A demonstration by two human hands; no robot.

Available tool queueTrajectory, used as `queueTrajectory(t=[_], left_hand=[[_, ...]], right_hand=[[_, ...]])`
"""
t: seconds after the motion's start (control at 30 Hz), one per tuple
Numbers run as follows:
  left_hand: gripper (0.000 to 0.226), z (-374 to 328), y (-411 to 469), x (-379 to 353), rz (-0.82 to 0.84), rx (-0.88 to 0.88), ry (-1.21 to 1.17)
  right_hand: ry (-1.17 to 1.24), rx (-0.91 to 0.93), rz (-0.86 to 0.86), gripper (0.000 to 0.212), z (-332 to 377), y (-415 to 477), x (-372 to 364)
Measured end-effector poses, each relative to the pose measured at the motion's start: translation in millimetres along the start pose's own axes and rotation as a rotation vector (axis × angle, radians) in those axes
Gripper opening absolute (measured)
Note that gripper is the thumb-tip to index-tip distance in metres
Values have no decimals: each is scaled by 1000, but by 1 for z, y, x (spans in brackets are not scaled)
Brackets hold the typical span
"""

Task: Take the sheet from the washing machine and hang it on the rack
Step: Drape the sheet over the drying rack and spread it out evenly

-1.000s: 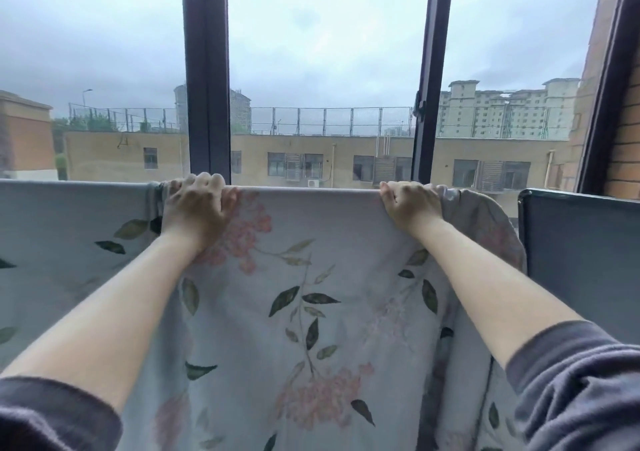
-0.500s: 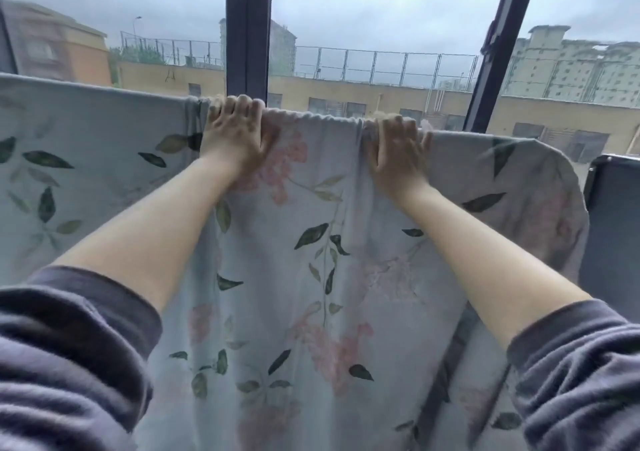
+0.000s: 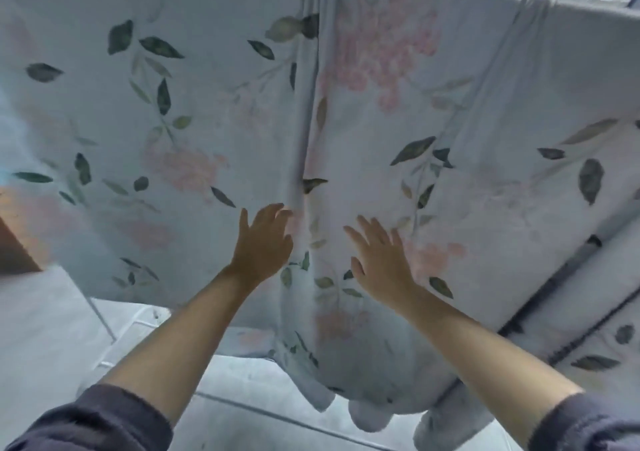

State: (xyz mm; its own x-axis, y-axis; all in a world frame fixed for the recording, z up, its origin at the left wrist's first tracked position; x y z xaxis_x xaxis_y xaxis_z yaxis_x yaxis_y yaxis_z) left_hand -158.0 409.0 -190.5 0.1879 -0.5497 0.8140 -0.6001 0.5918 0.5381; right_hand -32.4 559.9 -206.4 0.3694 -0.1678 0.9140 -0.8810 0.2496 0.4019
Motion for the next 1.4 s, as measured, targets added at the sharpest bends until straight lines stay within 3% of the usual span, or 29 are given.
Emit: queueTrajectory(t=[0.17,0.37,0.5,0.6,0.7,0.77,0.87,1.03,1.2,1.4], left_hand=[[33,108,-46,6,108,102,-11],[31,201,-54,22,133,241,-76],[53,220,-35,17,225,373,-213],[78,206,-11,12,206,374,-215],[82,173,13,4,171,356,-290],[82,138,28,-10,234,288,-294],[77,86,51,-30,292,144,-210],[37,46,72,-52,245,19,-106],[37,47,69,-72,207,-53,-27],[36,70,29,-116,249,-17,-27]], right_hand=[[184,-106,13,56,83,19,-35],[502,-584,-149,64,104,32,-55],[496,-855,-360,77,80,34,-34],[405,-969,-458,76,58,43,-11],[356,-932,-351,40,49,65,-8],[288,-886,-319,29,48,72,-6],[276,-827,-326,30,48,70,-6],[175,-668,-294,35,42,65,-10],[172,-661,-278,33,26,60,-31],[193,-672,-291,36,35,37,-82]])
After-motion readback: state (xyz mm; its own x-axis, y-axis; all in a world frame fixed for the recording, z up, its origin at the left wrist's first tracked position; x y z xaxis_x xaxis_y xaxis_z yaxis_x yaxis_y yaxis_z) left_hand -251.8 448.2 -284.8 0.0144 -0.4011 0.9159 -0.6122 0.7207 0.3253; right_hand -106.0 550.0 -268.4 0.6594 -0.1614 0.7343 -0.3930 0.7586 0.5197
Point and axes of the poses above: each hand's wrist, its own y-axis towards the middle knuckle, its own x-axis out of the back of the hand, z = x × y, the point moved 8 cm from there along y, towards the middle knuckle, and after that the axes turned 8 degrees about -z, right-handed, at the moved point
